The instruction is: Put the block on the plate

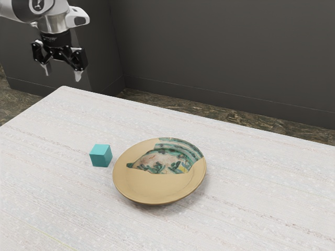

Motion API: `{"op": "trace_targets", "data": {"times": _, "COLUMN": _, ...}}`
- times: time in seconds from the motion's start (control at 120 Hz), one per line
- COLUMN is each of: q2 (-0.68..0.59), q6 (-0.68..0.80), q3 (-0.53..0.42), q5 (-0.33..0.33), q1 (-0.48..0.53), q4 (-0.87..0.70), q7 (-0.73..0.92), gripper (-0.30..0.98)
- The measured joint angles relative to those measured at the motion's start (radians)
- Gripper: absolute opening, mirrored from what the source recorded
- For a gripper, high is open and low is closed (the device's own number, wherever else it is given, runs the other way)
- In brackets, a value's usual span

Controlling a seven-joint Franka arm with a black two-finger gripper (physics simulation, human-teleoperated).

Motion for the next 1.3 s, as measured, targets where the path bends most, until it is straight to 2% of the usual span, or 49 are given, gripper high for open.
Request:
{"op": "trace_targets", "data": {"times": 0.183, "q2": 0.002, "q6": 0.004, "q3": 0.001, "q5": -0.001, "q1": -0.029, "q4": -0.026, "q7": -0.029, "gripper": 0.69}}
{"op": "trace_targets", "data": {"times": 0.267, "q2": 0.003, "q6": 0.033, "q3": 0.005, "q5": -0.002, "q1": -0.030, "q4": -0.134, "q7": -0.041, "gripper": 0.69}}
{"op": "trace_targets", "data": {"times": 0.35, "q2": 0.016, "q6": 0.090, "q3": 0.004, "q5": -0.010, "q1": -0.017, "q4": -0.251, "q7": -0.050, "gripper": 0.69}}
{"op": "trace_targets", "data": {"times": 0.492, "q2": 0.049, "q6": 0.235, "q3": 0.008, "q5": -0.069, "q1": -0.004, "q4": -0.413, "q7": -0.065, "gripper": 0.69}}
{"op": "trace_targets", "data": {"times": 0.608, "q2": 0.099, "q6": 0.358, "q3": 0.009, "q5": -0.107, "q1": 0.008, "q4": -0.481, "q7": -0.074, "gripper": 0.69}}
{"op": "trace_targets", "data": {"times": 0.833, "q2": 0.234, "q6": 0.498, "q3": 0.009, "q5": -0.143, "q1": 0.080, "q4": -0.421, "q7": -0.061, "gripper": 0.69}}
{"op": "trace_targets", "data": {"times": 0.933, "q2": 0.303, "q6": 0.526, "q3": 0.008, "q5": -0.179, "q1": 0.116, "q4": -0.363, "q7": -0.035, "gripper": 0.69}}
{"op": "trace_targets", "data": {"times": 1.067, "q2": 0.380, "q6": 0.549, "q3": 0.009, "q5": -0.223, "q1": 0.129, "q4": -0.299, "q7": -0.003, "gripper": 0.69}}
{"op": "trace_targets", "data": {"times": 1.3, "q2": 0.458, "q6": 0.597, "q3": 0.009, "q5": -0.251, "q1": 0.144, "q4": -0.252, "q7": 0.050, "gripper": 0.69}}
